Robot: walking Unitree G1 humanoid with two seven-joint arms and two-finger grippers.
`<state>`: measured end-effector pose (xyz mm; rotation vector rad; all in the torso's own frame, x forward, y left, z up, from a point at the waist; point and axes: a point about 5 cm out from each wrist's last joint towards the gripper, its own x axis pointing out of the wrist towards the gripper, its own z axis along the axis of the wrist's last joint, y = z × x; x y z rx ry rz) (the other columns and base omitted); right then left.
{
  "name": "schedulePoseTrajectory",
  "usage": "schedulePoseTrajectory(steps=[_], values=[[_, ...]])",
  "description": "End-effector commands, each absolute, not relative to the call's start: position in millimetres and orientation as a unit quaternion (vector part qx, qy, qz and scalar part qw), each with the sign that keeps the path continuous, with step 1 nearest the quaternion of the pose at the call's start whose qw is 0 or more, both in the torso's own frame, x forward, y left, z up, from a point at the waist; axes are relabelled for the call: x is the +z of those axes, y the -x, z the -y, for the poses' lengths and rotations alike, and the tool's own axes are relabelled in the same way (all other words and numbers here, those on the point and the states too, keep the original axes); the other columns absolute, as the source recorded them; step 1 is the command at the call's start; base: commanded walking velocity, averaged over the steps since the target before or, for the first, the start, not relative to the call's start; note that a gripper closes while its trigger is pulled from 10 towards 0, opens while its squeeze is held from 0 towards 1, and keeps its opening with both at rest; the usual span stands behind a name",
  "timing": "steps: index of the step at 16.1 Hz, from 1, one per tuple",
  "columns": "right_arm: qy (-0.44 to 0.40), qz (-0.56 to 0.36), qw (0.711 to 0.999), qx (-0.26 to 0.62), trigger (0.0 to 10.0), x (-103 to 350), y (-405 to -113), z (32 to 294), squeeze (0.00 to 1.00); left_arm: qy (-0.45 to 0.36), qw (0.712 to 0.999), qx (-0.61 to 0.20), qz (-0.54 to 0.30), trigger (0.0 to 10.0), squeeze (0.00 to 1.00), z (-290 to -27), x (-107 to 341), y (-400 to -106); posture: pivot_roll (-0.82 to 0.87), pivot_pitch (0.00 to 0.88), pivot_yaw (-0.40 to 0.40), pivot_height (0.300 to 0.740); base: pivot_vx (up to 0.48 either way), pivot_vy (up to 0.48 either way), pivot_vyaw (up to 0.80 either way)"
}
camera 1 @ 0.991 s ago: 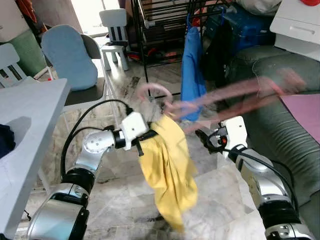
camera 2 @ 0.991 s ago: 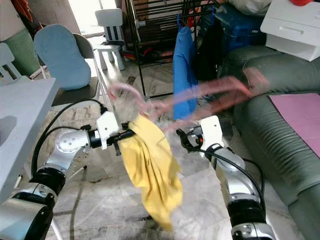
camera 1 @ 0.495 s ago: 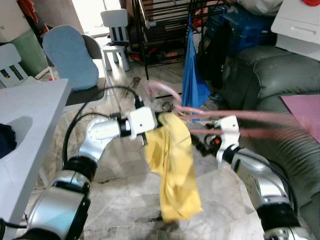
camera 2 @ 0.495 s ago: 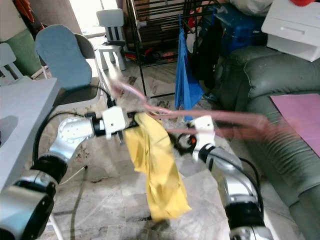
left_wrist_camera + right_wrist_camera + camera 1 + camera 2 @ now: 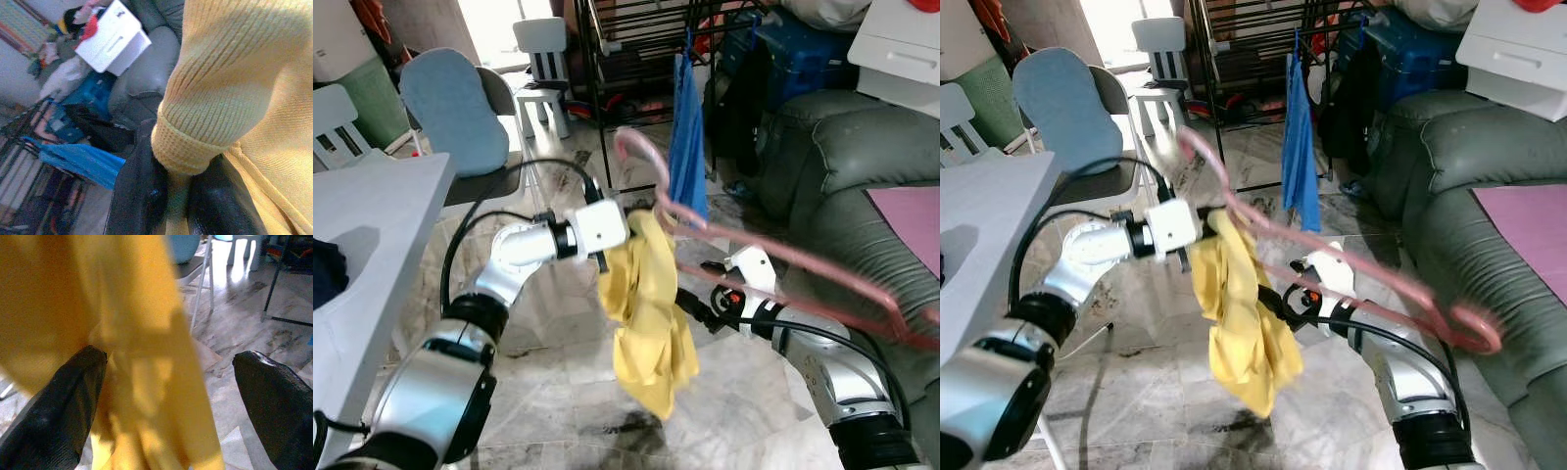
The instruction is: Hang hanger
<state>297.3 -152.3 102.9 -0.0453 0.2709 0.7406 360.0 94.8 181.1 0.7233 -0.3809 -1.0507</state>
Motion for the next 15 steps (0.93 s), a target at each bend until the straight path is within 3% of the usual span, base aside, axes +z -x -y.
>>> schedulePoseTrajectory(steps=[1, 7, 11, 15], values=[[0.028, -0.123, 0.917, 0.379, 10.0, 107, -296, 144, 0.00, -0.342, 0.793, -0.465, 0.194, 0.0, 0.00, -100, 196, -366, -0.22, 0.000, 0.114, 0.740, 0.000, 0.000, 0.00], [0.038, -0.125, 0.919, 0.371, 10.0, 105, -298, 142, 0.00, -0.330, 0.801, -0.461, 0.194, 0.0, 0.00, -101, 200, -368, -0.22, 0.000, 0.114, 0.740, 0.000, 0.000, 0.00], [0.047, -0.128, 0.945, 0.298, 10.0, 102, -313, 156, 0.00, -0.297, 0.796, -0.467, 0.243, 0.0, 0.00, -98, 229, -368, -0.21, 0.000, 0.113, 0.740, 0.000, 0.000, 0.00], [0.047, -0.139, 0.949, 0.279, 10.0, 94, -315, 157, 0.00, -0.267, 0.799, -0.458, 0.283, 0.0, 0.00, -99, 258, -369, -0.21, 0.000, 0.105, 0.740, 0.000, 0.000, 0.00]])
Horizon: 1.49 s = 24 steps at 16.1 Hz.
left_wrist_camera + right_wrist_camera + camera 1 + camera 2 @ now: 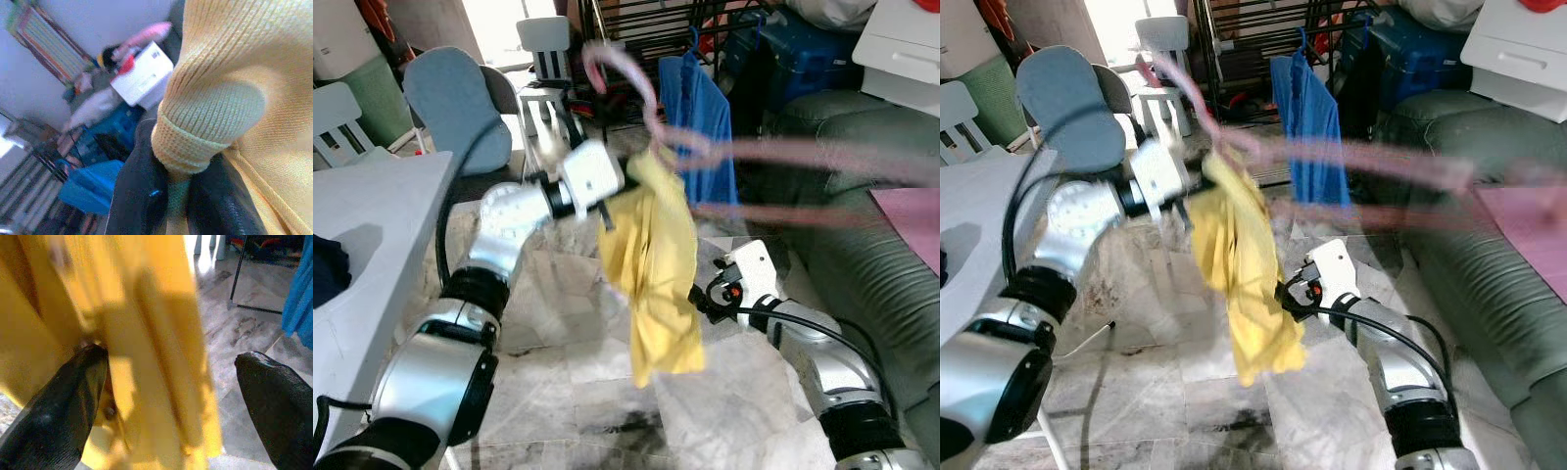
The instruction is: Hang hanger
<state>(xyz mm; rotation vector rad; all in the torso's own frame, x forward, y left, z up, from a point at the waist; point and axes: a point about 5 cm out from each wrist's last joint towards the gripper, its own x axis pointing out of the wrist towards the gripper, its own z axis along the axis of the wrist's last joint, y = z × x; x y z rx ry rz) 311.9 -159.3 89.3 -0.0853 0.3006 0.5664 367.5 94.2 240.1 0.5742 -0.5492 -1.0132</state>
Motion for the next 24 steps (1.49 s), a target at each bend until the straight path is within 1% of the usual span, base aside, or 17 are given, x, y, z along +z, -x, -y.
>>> schedulePoseTrajectory(steps=[1, 6, 7, 8, 9, 11, 12, 14, 15, 16, 17, 18, 19, 21, 22, 23, 24], values=[[0.045, -0.143, 0.949, 0.277, 10.0, 91, -316, 156, 0.00, -0.259, 0.798, -0.456, 0.295, 0.0, 0.00, -98, 266, -368, -0.20, 0.000, 0.104, 0.740, 0.000, 0.000, 0.00], [0.006, -0.197, 0.955, 0.224, 10.0, 68, -321, 161, 0.00, -0.196, 0.789, -0.464, 0.353, 0.0, 0.00, -88, 308, -358, -0.20, 0.000, 0.097, 0.740, 0.000, 0.000, 0.00], [-0.004, -0.199, 0.956, 0.216, 8.4, 66, -321, 163, 0.00, -0.193, 0.788, -0.463, 0.356, 0.0, 0.00, -88, 312, -357, -0.19, 0.000, 0.096, 0.740, 0.000, 0.000, 0.00], [-0.015, -0.202, 0.957, 0.209, 1.0, 64, -320, 165, 0.00, -0.193, 0.790, -0.459, 0.358, 0.0, 0.00, -90, 314, -357, -0.19, 0.000, 0.095, 0.740, 0.000, 0.000, 0.00], [-0.019, -0.210, 0.957, 0.198, 0.0, 61, -319, 171, 0.00, -0.193, 0.796, -0.451, 0.355, 0.0, 0.00, -95, 316, -359, -0.19, 0.000, 0.092, 0.740, 0.000, 0.000, 0.00], [-0.017, -0.220, 0.960, 0.174, 0.0, 56, -315, 186, 0.00, -0.196, 0.810, -0.434, 0.343, 0.0, 0.00, -105, 314, -363, -0.19, 0.000, 0.091, 0.740, 0.000, 0.000, 0.00], [-0.012, -0.226, 0.961, 0.156, 0.0, 54, -311, 199, 0.00, -0.196, 0.818, -0.426, 0.332, 0.0, 0.00, -111, 311, -366, -0.20, 0.000, 0.089, 0.740, 0.000, 0.000, 0.00], [-0.005, -0.227, 0.966, 0.124, 0.0, 56, -307, 221, 0.00, -0.198, 0.824, -0.424, 0.319, 0.0, 0.00, -112, 304, -367, -0.21, 0.000, 0.089, 0.740, 0.000, 0.000, 0.00], [-0.003, -0.224, 0.967, 0.123, 2.2, 58, -307, 224, 0.00, -0.200, 0.827, -0.425, 0.309, 0.0, 0.00, -111, 300, -368, -0.21, 0.000, 0.088, 0.740, 0.000, 0.000, 0.00], [0.018, -0.209, 0.970, 0.126, 10.0, 65, -310, 226, 0.00, -0.229, 0.835, -0.418, 0.274, 0.0, 0.00, -107, 288, -372, -0.21, 0.000, 0.088, 0.740, 0.000, 0.000, 0.00], [0.018, -0.202, 0.971, 0.127, 10.0, 69, -312, 225, 0.00, -0.236, 0.838, -0.417, 0.262, 0.0, 0.00, -106, 283, -374, -0.21, 0.000, 0.089, 0.740, 0.000, 0.000, 0.00], [0.003, -0.186, 0.971, 0.153, 10.0, 78, -315, 217, 0.00, -0.229, 0.842, -0.419, 0.252, 0.0, 0.00, -103, 275, -374, -0.21, 0.000, 0.089, 0.740, 0.000, 0.000, 0.00], [-0.005, -0.174, 0.966, 0.189, 10.0, 85, -315, 208, 1.00, -0.227, 0.844, -0.420, 0.245, 0.0, 0.00, -101, 269, -374, -0.21, 0.000, 0.089, 0.740, 0.000, 0.000, 0.00], [0.046, -0.175, 0.953, 0.244, 10.0, 90, -311, 195, 1.00, -0.241, 0.855, -0.402, 0.221, 0.2, 0.00, -102, 258, -378, -0.21, 0.000, 0.088, 0.740, 0.000, 0.000, 0.00], [0.102, -0.194, 0.937, 0.273, 10.0, 87, -308, 195, 1.00, -0.250, 0.862, -0.391, 0.204, 0.9, 0.00, -102, 250, -381, -0.21, 0.000, 0.090, 0.740, 0.000, 0.000, 0.00], [0.124, -0.193, 0.933, 0.278, 10.0, 88, -308, 197, 1.00, -0.254, 0.862, -0.389, 0.204, 1.3, 0.00, -102, 249, -381, -0.21, 0.000, 0.091, 0.740, 0.000, 0.000, 0.00], [0.117, -0.191, 0.936, 0.271, 10.0, 90, -310, 199, 1.00, -0.248, 0.864, -0.389, 0.202, 1.4, 0.00, -101, 248, -381, -0.21, 0.000, 0.092, 0.740, 0.000, 0.000, 0.00]])
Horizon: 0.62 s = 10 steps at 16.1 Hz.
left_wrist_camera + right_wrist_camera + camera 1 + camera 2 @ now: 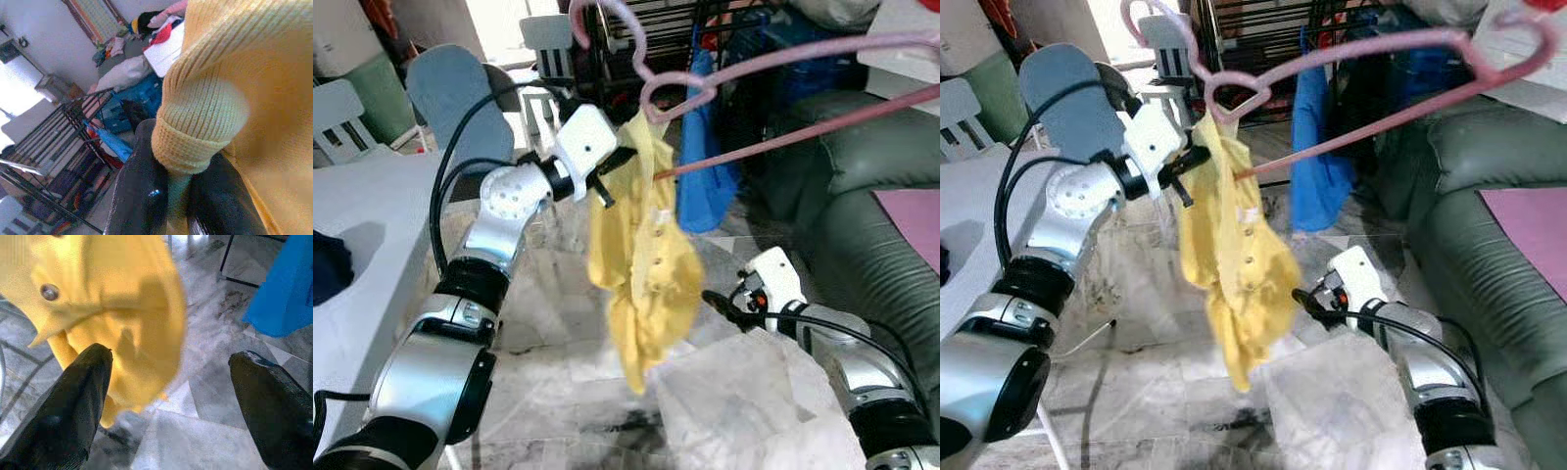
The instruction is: Hang hanger
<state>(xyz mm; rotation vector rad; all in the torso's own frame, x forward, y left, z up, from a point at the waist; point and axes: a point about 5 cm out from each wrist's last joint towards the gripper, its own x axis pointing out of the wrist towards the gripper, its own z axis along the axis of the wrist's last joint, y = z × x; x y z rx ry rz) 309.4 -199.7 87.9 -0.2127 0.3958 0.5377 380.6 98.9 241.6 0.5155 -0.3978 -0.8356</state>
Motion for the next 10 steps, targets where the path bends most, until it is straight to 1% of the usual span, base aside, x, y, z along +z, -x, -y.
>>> schedulePoseTrajectory(steps=[1, 3, 10], values=[[0.095, -0.183, 0.944, 0.256, 10.0, 95.3, -314.8, 200.0, 1.00, -0.248, 0.865, -0.388, 0.201, 1.5, 0.00, -100.6, 247.9, -381.1, -0.21, 0.000, 0.092, 0.740, 0.000, 0.000, 0.00], [0.076, -0.171, 0.945, 0.268, 10.0, 101.8, -316.4, 191.3, 1.00, -0.245, 0.868, -0.383, 0.201, 1.6, 0.00, -98.8, 250.0, -381.7, -0.21, 0.000, 0.095, 0.740, 0.000, 0.000, 0.00], [0.076, -0.171, 0.945, 0.268, 10.0, 101.8, -316.4, 191.3, 1.00, -0.245, 0.868, -0.383, 0.201, 1.6, 0.00, -98.8, 250.0, -381.7, -0.21, 0.000, 0.095, 0.740, 0.000, 0.000, 0.00]])
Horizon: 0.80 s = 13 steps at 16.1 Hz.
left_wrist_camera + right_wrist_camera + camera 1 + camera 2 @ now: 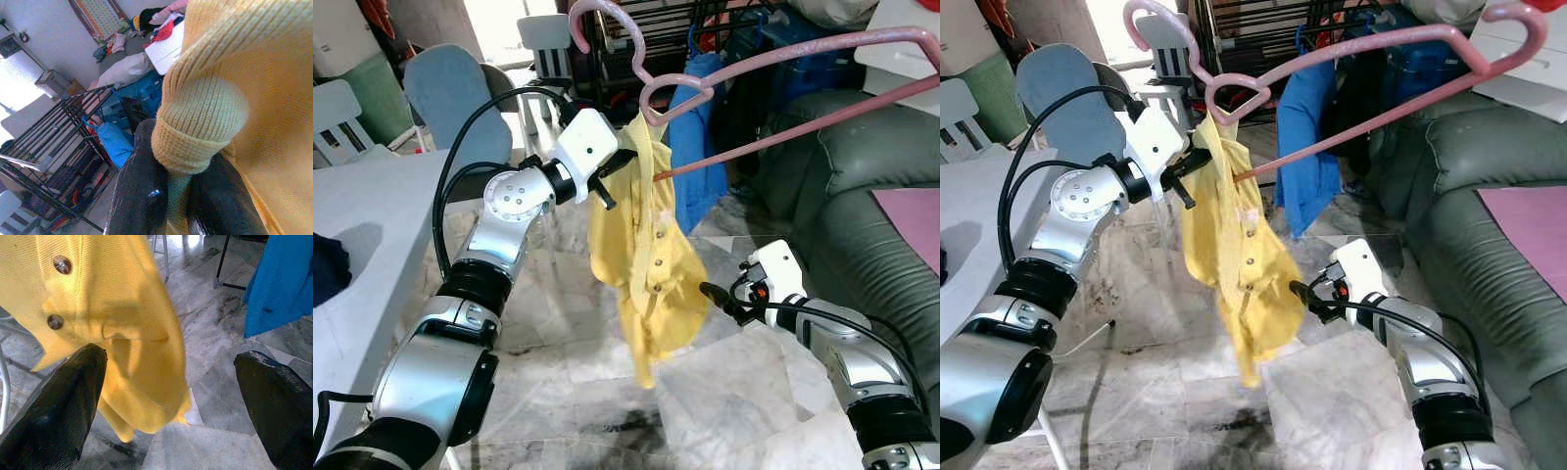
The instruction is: Hang hanger
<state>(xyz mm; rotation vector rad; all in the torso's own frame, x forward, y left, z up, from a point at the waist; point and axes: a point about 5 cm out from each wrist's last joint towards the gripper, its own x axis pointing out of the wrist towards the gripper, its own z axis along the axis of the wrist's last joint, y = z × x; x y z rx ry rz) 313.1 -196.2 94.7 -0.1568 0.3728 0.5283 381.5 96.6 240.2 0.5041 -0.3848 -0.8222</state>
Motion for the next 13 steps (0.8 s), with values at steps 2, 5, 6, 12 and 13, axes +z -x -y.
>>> schedulePoseTrajectory(steps=[2, 5, 6, 12, 13], values=[[0.076, -0.171, 0.945, 0.268, 10.0, 102, -316, 191, 1.00, -0.245, 0.868, -0.383, 0.201, 1.6, 0.00, -99, 250, -382, -0.21, 0.000, 0.095, 0.740, 0.000, 0.000, 0.00], [0.076, -0.171, 0.945, 0.268, 10.0, 102, -316, 191, 1.00, -0.245, 0.868, -0.383, 0.201, 1.6, 0.00, -99, 250, -382, -0.21, 0.000, 0.095, 0.740, 0.000, 0.000, 0.00], [0.076, -0.171, 0.945, 0.268, 10.0, 102, -316, 191, 1.00, -0.245, 0.868, -0.383, 0.201, 1.6, 0.00, -99, 250, -382, -0.21, 0.000, 0.095, 0.740, 0.000, 0.000, 0.00], [-0.037, -0.106, 0.950, 0.291, 10.0, 117, -331, 113, 0.96, -0.184, 0.938, -0.280, 0.090, 4.9, 0.00, -102, 165, -373, -0.20, 0.000, 0.091, 0.740, 0.000, 0.000, 0.00], [-0.036, -0.106, 0.950, 0.292, 10.0, 117, -331, 112, 0.96, -0.181, 0.940, -0.276, 0.088, 4.9, 0.00, -103, 162, -372, -0.21, 0.000, 0.091, 0.740, 0.000, 0.000, 0.00]])
